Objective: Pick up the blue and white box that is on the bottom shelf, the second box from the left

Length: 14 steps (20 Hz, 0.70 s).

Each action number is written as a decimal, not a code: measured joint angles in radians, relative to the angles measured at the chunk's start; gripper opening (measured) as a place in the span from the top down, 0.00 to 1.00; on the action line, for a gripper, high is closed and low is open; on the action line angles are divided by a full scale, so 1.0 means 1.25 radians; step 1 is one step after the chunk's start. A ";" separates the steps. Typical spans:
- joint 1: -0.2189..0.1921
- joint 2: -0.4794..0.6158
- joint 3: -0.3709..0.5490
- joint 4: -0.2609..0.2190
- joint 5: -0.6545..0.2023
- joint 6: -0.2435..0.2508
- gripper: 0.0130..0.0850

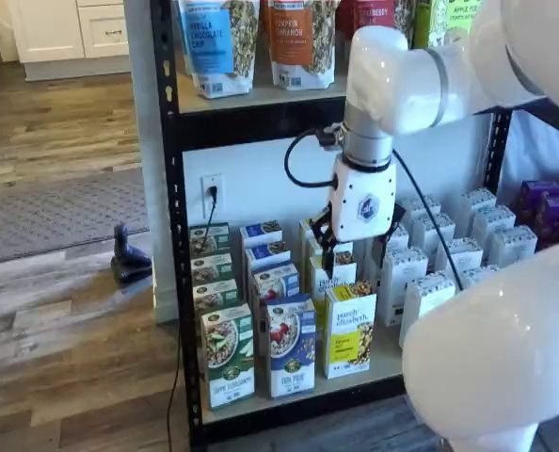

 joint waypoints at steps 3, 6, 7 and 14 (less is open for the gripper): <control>0.007 0.024 0.016 0.003 -0.046 0.005 0.00; 0.014 0.043 0.029 -0.001 -0.082 0.014 0.00; 0.017 0.049 0.034 -0.005 -0.097 0.019 0.00; 0.022 0.106 0.054 -0.007 -0.172 0.026 0.00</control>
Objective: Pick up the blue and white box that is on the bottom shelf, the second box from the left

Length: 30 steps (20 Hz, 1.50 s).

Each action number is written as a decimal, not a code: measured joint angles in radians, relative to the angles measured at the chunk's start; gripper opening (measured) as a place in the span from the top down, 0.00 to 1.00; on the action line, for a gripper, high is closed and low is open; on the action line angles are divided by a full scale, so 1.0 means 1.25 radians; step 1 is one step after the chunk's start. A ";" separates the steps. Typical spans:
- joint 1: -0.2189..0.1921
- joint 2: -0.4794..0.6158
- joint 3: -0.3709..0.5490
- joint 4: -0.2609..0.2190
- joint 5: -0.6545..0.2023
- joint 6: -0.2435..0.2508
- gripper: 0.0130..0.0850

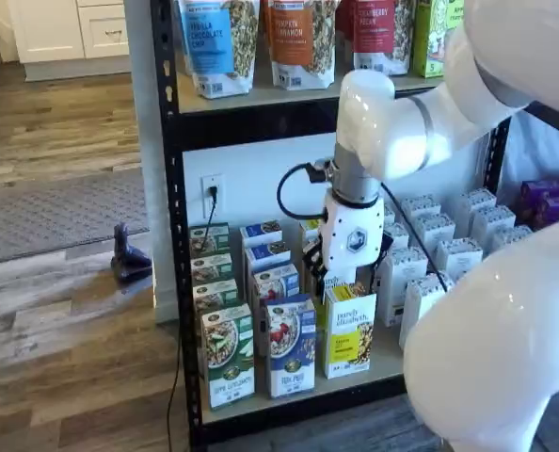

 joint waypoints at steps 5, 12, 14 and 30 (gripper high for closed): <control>0.005 0.057 0.016 0.008 -0.066 -0.002 0.00; 0.023 0.130 0.026 -0.022 -0.119 0.040 0.00; 0.031 0.155 0.024 -0.034 -0.130 0.058 0.00; 0.034 0.429 -0.073 -0.047 -0.330 0.075 0.00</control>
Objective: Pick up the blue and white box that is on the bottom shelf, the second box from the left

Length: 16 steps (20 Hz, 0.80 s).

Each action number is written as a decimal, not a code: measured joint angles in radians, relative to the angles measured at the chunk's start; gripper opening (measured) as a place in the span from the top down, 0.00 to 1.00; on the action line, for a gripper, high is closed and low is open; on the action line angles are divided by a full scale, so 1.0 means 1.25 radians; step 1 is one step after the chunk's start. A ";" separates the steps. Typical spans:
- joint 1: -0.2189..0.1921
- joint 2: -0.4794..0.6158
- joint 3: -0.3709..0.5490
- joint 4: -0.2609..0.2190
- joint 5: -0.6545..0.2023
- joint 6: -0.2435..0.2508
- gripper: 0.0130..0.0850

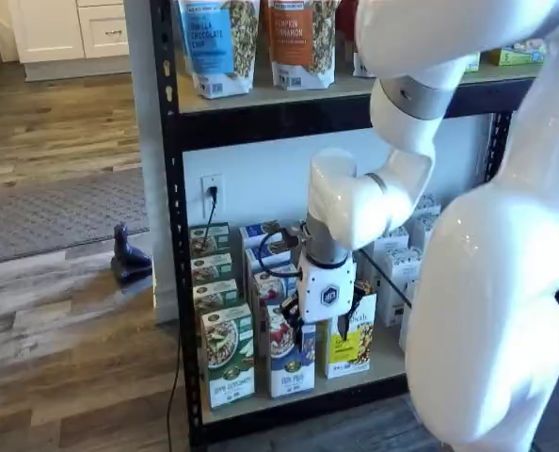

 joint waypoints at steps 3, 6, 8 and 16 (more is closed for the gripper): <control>-0.018 0.059 -0.048 0.020 -0.012 -0.036 0.00; -0.028 0.115 -0.099 0.050 -0.020 -0.076 0.00; -0.031 0.147 -0.130 0.071 -0.021 -0.100 0.00; -0.046 0.275 -0.255 0.102 -0.007 -0.143 0.00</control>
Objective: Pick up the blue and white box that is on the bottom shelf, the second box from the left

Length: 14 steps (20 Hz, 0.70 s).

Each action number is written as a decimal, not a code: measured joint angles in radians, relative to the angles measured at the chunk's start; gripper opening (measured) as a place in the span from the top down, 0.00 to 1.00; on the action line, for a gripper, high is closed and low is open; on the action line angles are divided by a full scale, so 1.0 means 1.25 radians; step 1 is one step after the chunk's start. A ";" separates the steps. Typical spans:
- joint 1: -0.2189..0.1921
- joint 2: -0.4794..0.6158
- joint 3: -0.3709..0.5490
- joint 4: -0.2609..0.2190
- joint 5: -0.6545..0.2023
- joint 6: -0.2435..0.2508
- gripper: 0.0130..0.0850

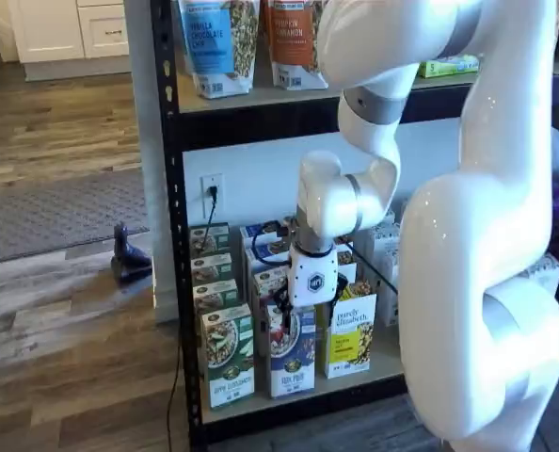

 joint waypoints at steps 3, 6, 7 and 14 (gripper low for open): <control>-0.004 0.046 -0.046 0.002 0.005 -0.006 0.00; -0.009 0.085 -0.086 0.024 0.007 -0.032 0.00; -0.012 0.099 -0.102 0.033 0.009 -0.043 0.00; -0.039 0.169 -0.194 0.021 0.026 -0.058 0.00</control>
